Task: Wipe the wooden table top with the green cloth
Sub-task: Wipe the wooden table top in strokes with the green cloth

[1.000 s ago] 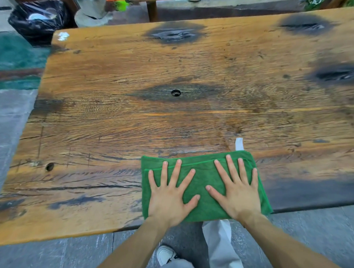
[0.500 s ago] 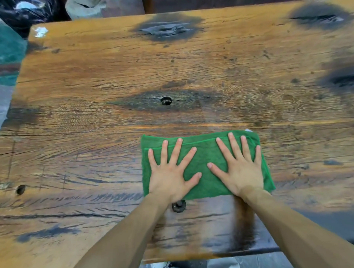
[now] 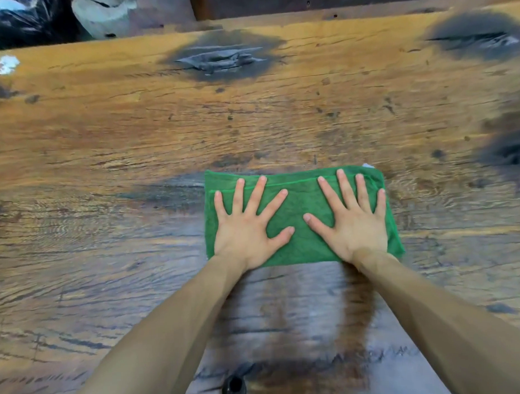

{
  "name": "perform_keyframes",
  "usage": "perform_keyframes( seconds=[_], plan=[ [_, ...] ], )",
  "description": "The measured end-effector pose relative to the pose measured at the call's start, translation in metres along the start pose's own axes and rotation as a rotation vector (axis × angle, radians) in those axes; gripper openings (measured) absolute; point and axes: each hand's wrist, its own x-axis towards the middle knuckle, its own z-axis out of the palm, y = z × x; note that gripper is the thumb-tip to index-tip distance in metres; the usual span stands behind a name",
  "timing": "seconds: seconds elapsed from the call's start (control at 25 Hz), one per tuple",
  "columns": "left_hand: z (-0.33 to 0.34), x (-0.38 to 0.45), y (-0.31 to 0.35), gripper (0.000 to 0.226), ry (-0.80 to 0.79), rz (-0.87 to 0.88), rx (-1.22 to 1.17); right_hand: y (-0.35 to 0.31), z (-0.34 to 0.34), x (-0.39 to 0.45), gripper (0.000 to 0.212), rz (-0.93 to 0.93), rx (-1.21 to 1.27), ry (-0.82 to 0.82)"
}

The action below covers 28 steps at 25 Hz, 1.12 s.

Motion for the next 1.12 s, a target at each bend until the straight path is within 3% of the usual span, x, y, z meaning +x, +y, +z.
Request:
perform_keyframes(
  seconds=[0.68,1.12],
  plan=[
    [-0.064,0.276,-0.015,0.075,0.085,-0.02,0.02,0.046,-0.055,0.277,0.084,-0.024,-0.003,0.04],
    [-0.098,0.397,-0.019,0.075,0.118,-0.059,0.016,0.066,-0.083,0.4,0.085,-0.055,0.005,0.061]
  ],
)
